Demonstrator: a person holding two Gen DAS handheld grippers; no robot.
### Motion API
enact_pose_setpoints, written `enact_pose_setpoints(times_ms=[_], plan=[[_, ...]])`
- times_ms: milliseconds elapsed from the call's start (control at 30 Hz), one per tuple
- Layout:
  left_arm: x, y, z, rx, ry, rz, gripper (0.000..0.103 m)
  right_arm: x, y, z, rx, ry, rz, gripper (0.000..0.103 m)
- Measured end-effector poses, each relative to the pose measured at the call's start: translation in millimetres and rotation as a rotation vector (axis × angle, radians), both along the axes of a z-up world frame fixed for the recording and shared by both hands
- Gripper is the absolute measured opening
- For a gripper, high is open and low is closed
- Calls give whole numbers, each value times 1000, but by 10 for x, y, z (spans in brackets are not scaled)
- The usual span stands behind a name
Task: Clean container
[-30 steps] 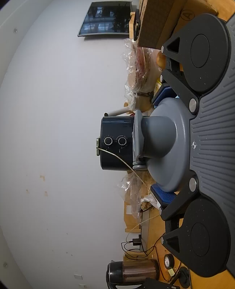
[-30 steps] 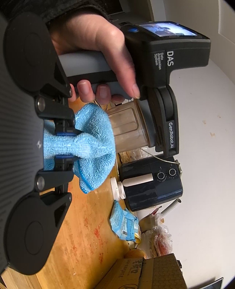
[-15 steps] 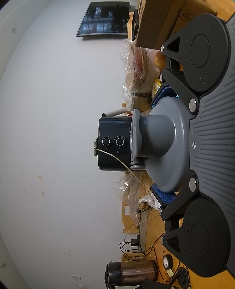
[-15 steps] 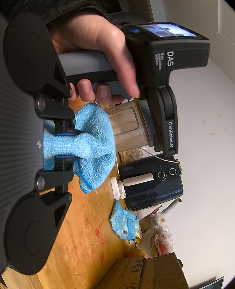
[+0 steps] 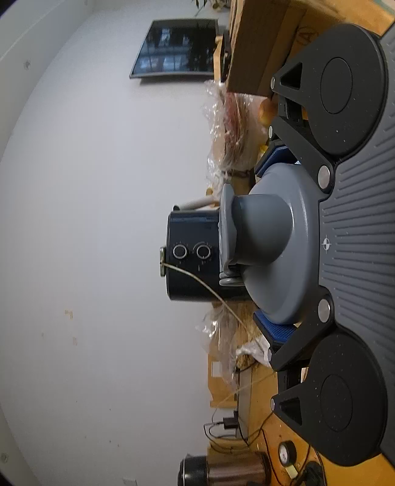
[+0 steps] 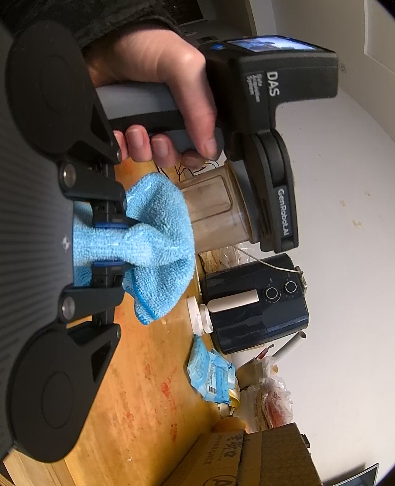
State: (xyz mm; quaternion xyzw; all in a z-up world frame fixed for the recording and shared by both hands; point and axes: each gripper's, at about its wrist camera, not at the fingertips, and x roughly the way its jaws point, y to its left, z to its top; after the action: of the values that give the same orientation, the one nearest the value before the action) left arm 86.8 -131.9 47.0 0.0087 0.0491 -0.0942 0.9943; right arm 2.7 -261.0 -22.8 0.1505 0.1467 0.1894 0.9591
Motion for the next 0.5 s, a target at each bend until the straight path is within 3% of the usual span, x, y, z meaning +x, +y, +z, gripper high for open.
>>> enact_pose_setpoints(times_ms=[500], plan=[[36,152,4,7,10,-117,95,-25,22,16,-7,-3,2,17]])
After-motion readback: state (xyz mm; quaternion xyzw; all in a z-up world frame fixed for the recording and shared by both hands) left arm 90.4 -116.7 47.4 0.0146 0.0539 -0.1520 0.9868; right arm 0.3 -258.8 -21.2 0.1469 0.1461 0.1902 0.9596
